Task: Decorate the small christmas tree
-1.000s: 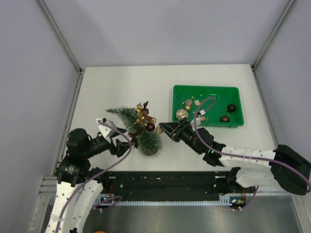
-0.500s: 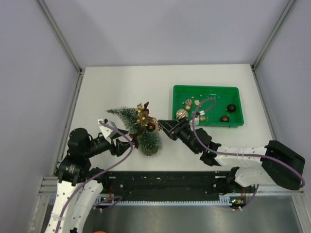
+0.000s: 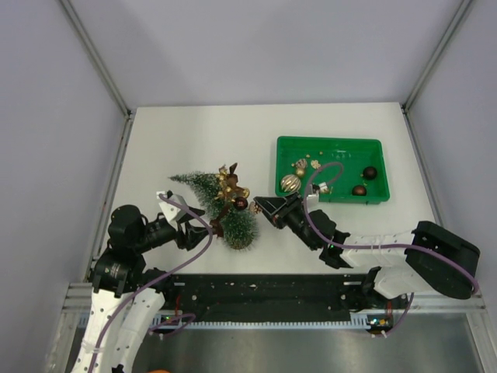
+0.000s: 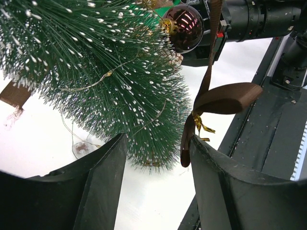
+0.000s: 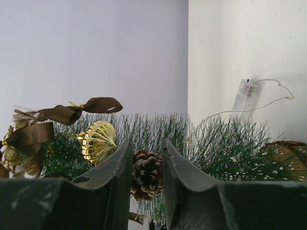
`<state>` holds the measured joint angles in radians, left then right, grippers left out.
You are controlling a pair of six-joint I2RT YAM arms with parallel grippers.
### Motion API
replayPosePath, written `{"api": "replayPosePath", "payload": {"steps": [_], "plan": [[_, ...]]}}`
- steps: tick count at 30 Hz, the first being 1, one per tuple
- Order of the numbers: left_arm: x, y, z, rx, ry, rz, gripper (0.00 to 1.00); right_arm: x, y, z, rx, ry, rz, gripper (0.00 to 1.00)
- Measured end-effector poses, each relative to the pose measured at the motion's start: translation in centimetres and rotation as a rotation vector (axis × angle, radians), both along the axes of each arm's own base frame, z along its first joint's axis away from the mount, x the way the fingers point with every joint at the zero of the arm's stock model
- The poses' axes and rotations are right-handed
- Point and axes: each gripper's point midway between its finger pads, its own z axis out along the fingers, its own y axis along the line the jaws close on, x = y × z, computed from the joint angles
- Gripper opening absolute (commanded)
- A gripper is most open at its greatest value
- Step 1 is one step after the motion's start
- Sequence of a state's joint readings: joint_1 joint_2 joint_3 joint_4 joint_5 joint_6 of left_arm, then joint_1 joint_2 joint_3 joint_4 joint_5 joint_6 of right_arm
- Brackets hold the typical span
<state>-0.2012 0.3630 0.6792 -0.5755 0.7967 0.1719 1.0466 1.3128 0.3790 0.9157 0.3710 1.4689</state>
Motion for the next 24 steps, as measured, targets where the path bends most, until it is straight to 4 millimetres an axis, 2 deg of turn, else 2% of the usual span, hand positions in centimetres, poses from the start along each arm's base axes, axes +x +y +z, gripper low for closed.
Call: {"api": "replayPosePath", "payload": {"steps": [9, 16, 24], "plan": [[0.0, 0.0, 0.0, 0.0, 0.0, 0.0, 0.59, -0.2, 0.3, 0.6, 0.025, -0.016, 0.011, 0.04], [0.0, 0.0, 0.0, 0.002, -0.005, -0.004, 0.59, -0.5, 1.2, 0.3, 0.045, -0.016, 0.036, 0.04], [-0.1, -0.1, 0.0, 0.006, -0.012, -0.013, 0.58, -0.7, 1.3, 0.4, 0.052, -0.02, 0.042, 0.04]]}}
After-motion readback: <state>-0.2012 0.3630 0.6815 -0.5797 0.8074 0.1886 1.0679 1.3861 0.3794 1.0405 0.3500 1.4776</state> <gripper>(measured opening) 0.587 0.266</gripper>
